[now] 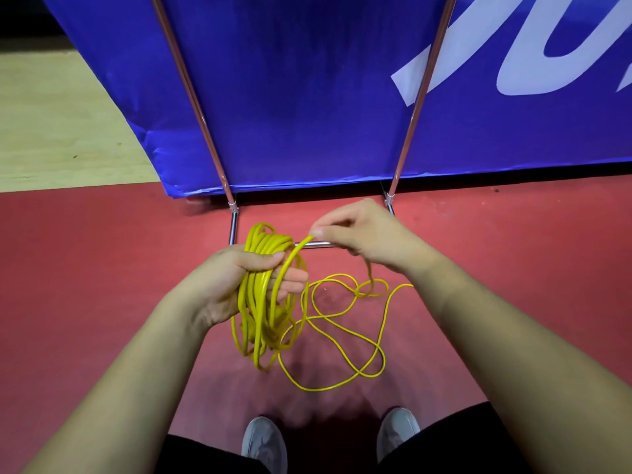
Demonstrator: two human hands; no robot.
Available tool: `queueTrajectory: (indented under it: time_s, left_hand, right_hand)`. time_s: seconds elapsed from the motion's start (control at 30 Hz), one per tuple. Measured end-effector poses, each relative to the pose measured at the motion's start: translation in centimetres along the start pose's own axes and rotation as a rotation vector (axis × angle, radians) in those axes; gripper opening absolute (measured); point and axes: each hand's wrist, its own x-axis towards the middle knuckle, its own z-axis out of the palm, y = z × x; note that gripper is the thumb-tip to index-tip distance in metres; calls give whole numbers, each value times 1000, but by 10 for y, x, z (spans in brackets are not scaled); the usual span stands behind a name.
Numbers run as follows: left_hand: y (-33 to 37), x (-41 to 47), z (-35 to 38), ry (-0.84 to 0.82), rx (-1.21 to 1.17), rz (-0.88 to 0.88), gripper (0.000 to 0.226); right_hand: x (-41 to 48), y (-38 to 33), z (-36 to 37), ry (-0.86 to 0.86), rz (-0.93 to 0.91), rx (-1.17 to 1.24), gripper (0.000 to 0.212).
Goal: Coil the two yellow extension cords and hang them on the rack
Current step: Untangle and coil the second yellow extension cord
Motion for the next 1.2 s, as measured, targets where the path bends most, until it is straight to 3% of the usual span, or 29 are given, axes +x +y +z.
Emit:
queueTrajectory:
  time_s: [0.13,0.2,0.27,0.37,0.47,0.5,0.7,0.87,1.0,1.1,1.2]
  left_hand:
    - [0,-1,1,-125,-37,16,14]
    - [3,-1,-4,-171,-155,29,38]
    - [8,-1,-9,-170,-248,53,47]
    - [14,-4,-14,-139,-210,59,39]
    - [14,-6,-12,-81,-47,48,14]
    - [14,-5,-10,-72,-32,49,16]
    - [27,-2,-11,-91,-120,93,26]
    - [22,3,-6,-108,-8,49,39]
    - [13,4,6,-98,110,49,21]
    - [10,3,6,-172,154,65,7]
    - [13,3,-5,-220,25,127,30]
  right_hand:
    - [1,-7,25,-86,-98,-66,12]
    - [1,7,15,-137,-23,-66,15]
    - [-3,28,-1,-210,60,-157,14]
    - [-7,53,-12,-129,178,-17,6]
    - [-1,48,-11,46,167,96,7]
    - [1,42,-11,64,147,71,9]
    - [4,21,-21,-28,41,-180,12]
    - [-1,6,-33,-36,-20,-312,12]
    - [-5,-12,-3,-150,-105,-361,13]
    - [-3,-18,10,-122,-191,-397,11]
    - [-4,4,-9,-174,-79,-414,16]
